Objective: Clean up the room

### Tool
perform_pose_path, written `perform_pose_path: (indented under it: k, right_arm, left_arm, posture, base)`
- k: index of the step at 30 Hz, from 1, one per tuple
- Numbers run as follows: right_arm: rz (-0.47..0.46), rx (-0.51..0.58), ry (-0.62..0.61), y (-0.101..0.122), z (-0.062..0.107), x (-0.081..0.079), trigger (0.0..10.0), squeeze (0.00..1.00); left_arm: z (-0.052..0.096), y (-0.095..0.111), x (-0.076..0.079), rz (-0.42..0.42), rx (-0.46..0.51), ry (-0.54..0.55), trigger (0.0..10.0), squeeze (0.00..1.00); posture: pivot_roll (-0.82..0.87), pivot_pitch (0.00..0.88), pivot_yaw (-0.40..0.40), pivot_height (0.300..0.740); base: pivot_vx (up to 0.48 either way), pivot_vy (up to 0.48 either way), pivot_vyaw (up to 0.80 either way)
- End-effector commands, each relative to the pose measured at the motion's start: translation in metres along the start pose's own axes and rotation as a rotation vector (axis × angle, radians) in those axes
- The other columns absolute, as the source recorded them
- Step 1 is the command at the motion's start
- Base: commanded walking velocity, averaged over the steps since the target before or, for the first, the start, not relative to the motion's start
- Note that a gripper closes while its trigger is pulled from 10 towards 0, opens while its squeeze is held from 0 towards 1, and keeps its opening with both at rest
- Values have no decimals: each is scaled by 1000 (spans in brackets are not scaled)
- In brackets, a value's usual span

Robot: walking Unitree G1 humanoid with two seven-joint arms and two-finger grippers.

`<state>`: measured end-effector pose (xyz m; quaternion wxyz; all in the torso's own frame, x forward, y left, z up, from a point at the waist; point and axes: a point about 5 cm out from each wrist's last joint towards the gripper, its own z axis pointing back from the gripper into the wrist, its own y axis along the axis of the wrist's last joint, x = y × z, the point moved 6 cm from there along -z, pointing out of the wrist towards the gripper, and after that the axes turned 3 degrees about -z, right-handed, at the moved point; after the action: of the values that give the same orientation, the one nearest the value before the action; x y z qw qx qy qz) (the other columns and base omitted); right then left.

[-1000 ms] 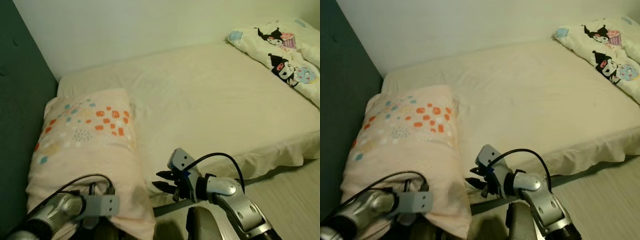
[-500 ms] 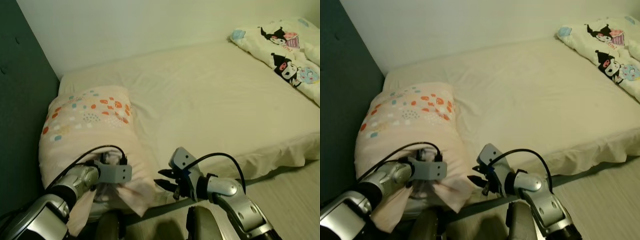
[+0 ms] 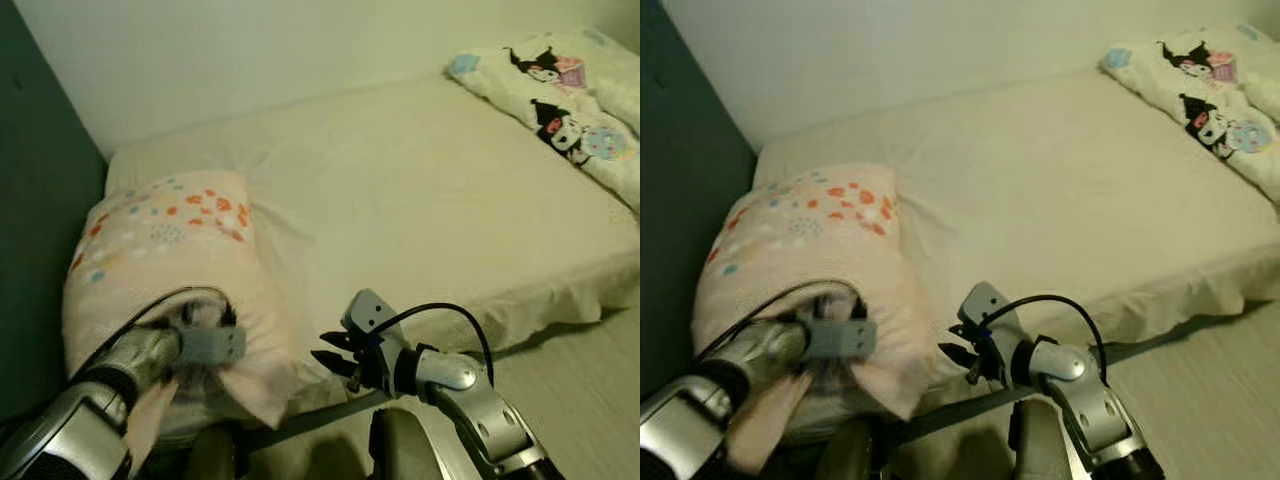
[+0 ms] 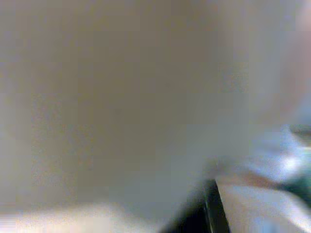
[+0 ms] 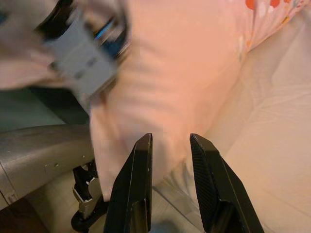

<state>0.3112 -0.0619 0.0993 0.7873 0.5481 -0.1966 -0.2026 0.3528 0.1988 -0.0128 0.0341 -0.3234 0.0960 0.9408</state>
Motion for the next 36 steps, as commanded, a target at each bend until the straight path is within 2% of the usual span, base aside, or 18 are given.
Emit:
perform_pose_path:
  k: [1, 5, 9, 12, 15, 16, 17, 19, 20, 21, 22, 26, 30, 32, 33, 34, 35, 36]
  right_arm:
    - [-11, 8, 14, -1, -4, -4, 10000, 0]
    - [-13, 25, 21, 4, -7, -3, 10000, 0]
    - [-14, 40, 25, 8, -10, -2, 10000, 0]
    - [-21, 62, 33, 13, -11, -2, 10000, 0]
    - [-73, 124, 62, 26, -9, -5, 10000, 0]
    - [-73, 124, 62, 26, -9, -5, 10000, 0]
    - [-92, 148, 80, 31, -8, -7, 10000, 0]
    - [-117, 184, 109, 38, -6, -10, 10000, 0]
    - [-117, 184, 109, 38, -6, -10, 10000, 0]
    - [-123, 199, 119, 41, -6, -11, 10000, 0]
    - [-129, 216, 118, 44, -6, -10, 10000, 0]
    - [-122, 210, 111, 43, -11, -9, 10000, 0]
    - [-104, 187, 88, 38, -16, -6, 10000, 0]
    - [-78, 161, -51, 30, -23, 10, 10000, 0]
    - [-59, 145, -157, 26, -26, 22, 10000, 0]
    - [-64, 145, -257, 24, -27, 32, 10000, 0]
    - [-86, 162, -351, 23, -27, 41, 10000, 0]
    - [-86, 162, -351, 23, -27, 41, 10000, 0]
  left_arm:
    - [3, -5, 18, 55, 25, -88, 0, 0]
    - [7, 15, 40, 176, 193, -182, 0, 0]
    - [13, 21, 42, 223, 273, -191, 0, 0]
    - [25, 23, 24, 308, 372, -118, 0, 0]
    - [69, 20, -18, 493, 572, -30, 0, 0]
    - [69, 20, -18, 493, 572, -30, 0, 0]
    - [89, 18, -31, 557, 635, -16, 1294, 0]
    - [120, 15, -47, 632, 717, -9, 1098, 0]
    - [120, 15, -47, 632, 717, -9, 1098, 0]
    - [133, 13, -53, 664, 742, -1, 0, 0]
    - [146, 10, -58, 696, 766, 6, 0, 0]
    - [167, 10, -62, 735, 819, 13, 0, 0]
    - [173, 14, -59, 732, 833, 16, 0, 0]
    - [162, 16, -80, 785, 829, 221, 0, 0]
    - [161, 18, -90, 840, 827, 310, 1451, 0]
    - [153, 17, -107, 932, 801, 484, 4706, 0]
    - [142, 13, -118, 1067, 748, 637, 10000, 0]
    - [142, 13, -118, 1067, 748, 637, 10000, 0]
  posture:
    - [-100, 220, 29, 610]
    - [-93, 209, 25, 610]
    - [-88, 198, 23, 610]
    - [-85, 190, 23, 610]
    - [-78, 165, 32, 610]
    - [-78, 165, 32, 610]
    - [-76, 159, 33, 610]
    - [-70, 147, 34, 610]
    - [-70, 147, 34, 610]
    - [-62, 136, 36, 610]
    - [-54, 121, 34, 610]
    - [-45, 98, 31, 610]
    - [-45, 98, 31, 610]
    - [-39, 66, 26, 610]
    - [-38, 61, 24, 610]
    - [-36, 48, 21, 610]
    - [-36, 42, 21, 610]
    - [-36, 42, 21, 610]
  base:
    - [0, 0, 0]
    - [0, 0, 0]
    - [0, 0, 0]
    - [0, 0, 0]
    - [0, 0, 0]
    - [0, 0, 0]
    - [0, 0, 0]
    - [0, 0, 0]
    - [0, 0, 0]
    - [0, 0, 0]
    - [0, 0, 0]
    - [0, 0, 0]
    - [0, 0, 0]
    - [0, 0, 0]
    - [0, 0, 0]
    - [0, 0, 0]
    - [0, 0, 0]
    - [0, 0, 0]
